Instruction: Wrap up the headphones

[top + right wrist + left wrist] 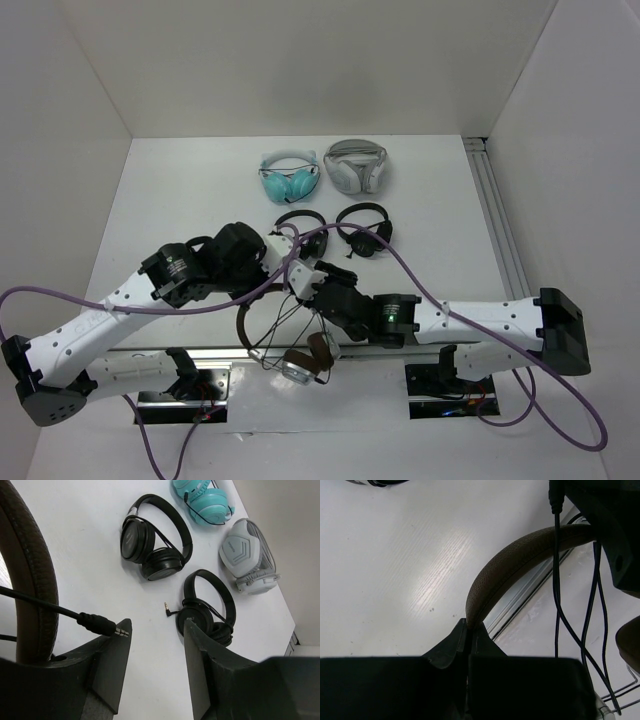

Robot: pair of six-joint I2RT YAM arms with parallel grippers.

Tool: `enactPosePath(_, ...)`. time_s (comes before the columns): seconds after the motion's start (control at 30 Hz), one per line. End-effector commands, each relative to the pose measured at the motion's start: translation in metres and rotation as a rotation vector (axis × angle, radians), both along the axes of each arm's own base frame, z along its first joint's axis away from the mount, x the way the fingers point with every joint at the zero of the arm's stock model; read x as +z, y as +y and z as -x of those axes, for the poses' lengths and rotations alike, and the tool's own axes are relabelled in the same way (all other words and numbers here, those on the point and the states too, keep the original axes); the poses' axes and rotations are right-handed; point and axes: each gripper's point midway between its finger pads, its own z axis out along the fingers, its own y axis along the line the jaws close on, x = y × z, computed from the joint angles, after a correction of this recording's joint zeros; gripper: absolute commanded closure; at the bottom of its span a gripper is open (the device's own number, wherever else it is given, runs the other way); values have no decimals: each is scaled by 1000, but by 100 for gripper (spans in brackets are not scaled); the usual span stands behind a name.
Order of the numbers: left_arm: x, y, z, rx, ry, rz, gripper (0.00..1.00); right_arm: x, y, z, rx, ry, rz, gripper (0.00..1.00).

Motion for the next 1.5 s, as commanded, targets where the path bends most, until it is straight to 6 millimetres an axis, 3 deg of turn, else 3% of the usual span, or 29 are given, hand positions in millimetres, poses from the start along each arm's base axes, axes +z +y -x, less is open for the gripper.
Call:
enactPosePath(0.0,26,-8,-3,10,-53,87,100,20,0,-6,-31,-24,-104,46)
enactPosePath(0.33,26,-4,-7,28,-71,73,100,25,-12,-13,-81,-45,-113,43)
enactPosePath(0.47,23,-3,-7,41,-66,65,100,40,-19,-14,-94,-52,-170,40)
enactPosePath(0.57,22,0,-7,47,-72,60,100,40,-22,-13,-97,-49,-182,31)
enactPosePath(0.6,22,0,-7,47,-72,60,100,41,-23,-14,-107,-54,-181,21)
enactPosePath(0.67,22,1,-9,53,-79,55,100,42,-28,-16,-133,-67,-178,18)
enactPosePath(0.7,22,1,-9,53,-79,55,100,43,-29,-17,-142,-71,-177,7)
enactPosePath(0.8,19,1,-10,66,-79,53,100,53,-35,-20,-183,-98,-215,1)
enactPosePath(0.93,18,-1,-20,110,-82,87,100,77,-53,-25,-271,-148,-288,1)
enactPosePath(1.07,21,-9,-39,154,-103,149,100,97,-76,-28,-400,-181,-353,1)
enactPosePath(1.3,13,6,-93,333,-94,176,100,123,-98,-30,-574,-176,-436,0)
enactPosePath(1.4,11,29,-122,467,-102,192,100,123,-99,-30,-582,-151,-480,0)
enactPosePath(1.47,1,55,-145,611,-104,166,100,124,-96,-28,-549,-125,-532,0)
